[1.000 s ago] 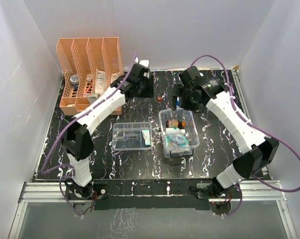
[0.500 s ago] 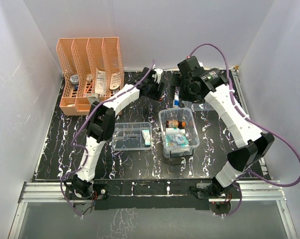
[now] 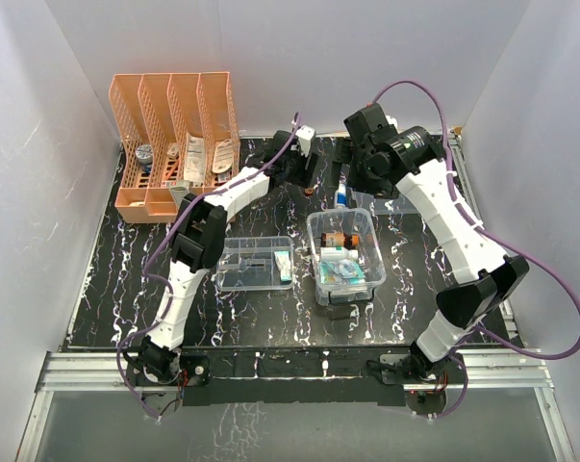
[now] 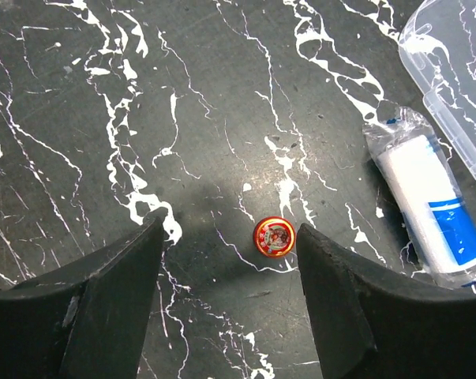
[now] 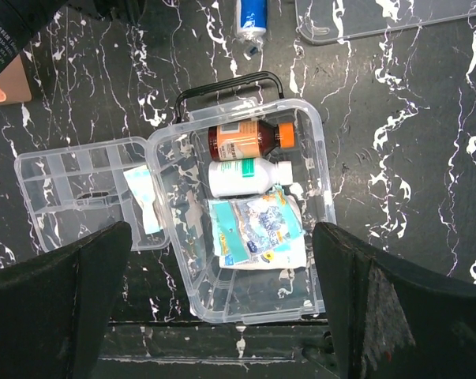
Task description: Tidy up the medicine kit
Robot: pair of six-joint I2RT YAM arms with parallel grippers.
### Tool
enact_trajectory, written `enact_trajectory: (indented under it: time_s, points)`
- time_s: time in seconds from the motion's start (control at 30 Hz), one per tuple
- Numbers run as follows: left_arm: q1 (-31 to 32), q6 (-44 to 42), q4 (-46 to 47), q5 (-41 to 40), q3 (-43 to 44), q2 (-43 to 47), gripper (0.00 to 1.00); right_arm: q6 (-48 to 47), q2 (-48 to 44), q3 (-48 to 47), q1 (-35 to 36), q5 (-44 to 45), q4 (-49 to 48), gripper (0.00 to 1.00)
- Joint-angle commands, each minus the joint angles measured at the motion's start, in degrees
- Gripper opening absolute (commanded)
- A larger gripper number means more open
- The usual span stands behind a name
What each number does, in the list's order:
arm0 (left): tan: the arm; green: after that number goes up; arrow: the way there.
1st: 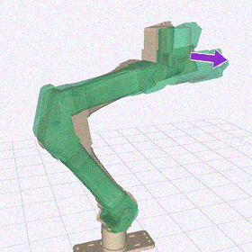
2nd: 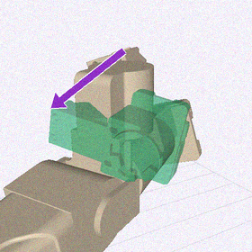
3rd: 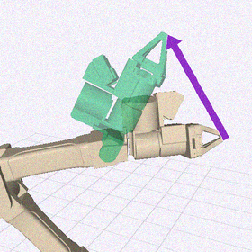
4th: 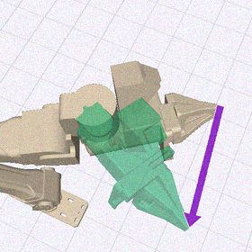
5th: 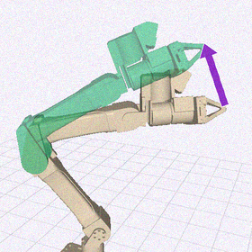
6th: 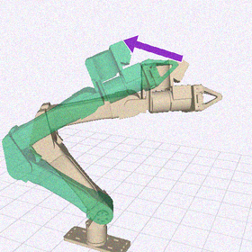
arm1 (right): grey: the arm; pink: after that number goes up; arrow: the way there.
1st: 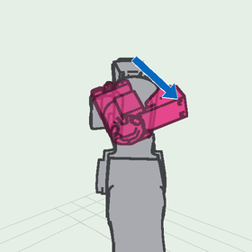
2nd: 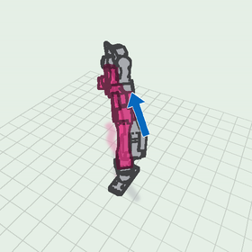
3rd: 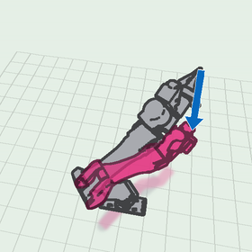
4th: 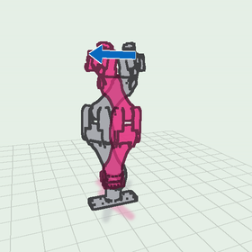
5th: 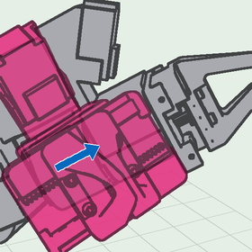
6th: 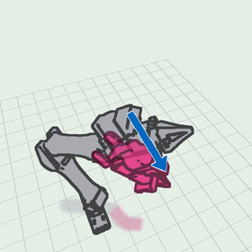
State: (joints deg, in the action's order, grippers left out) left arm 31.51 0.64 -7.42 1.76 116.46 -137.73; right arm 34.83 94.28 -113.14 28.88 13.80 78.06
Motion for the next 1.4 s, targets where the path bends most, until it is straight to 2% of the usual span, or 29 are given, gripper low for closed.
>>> enact_trajectory:
  time_s: [0.0, 0.5, 1.0, 1.37]
  points:
    - [-0.1, 0.7, 5.3, 1.0, -3.2, 0.3, 0.67, 1.3, 0.8, -3.2, 0.3, 1.0, 0.1, 0.98]
    - [1.9, 1.8, 3.3, 4.6, -5.1, -0.2, 0.65, 1.0, 0.6, -3.1, 0.4, -0.3, -0.5, 0.98]
    - [3.4, 0.9, 4.9, 0.1, -6.0, -3.3, 0.64, 1.7, -2.0, -1.1, 0.6, -0.3, -0.3, 0.98]
    - [3.4, -0.9, 7.6, -1.7, -7.9, -1.6, 0.63, 2.0, -2.5, 0.0, 0.7, -0.6, -0.9, 0.98]
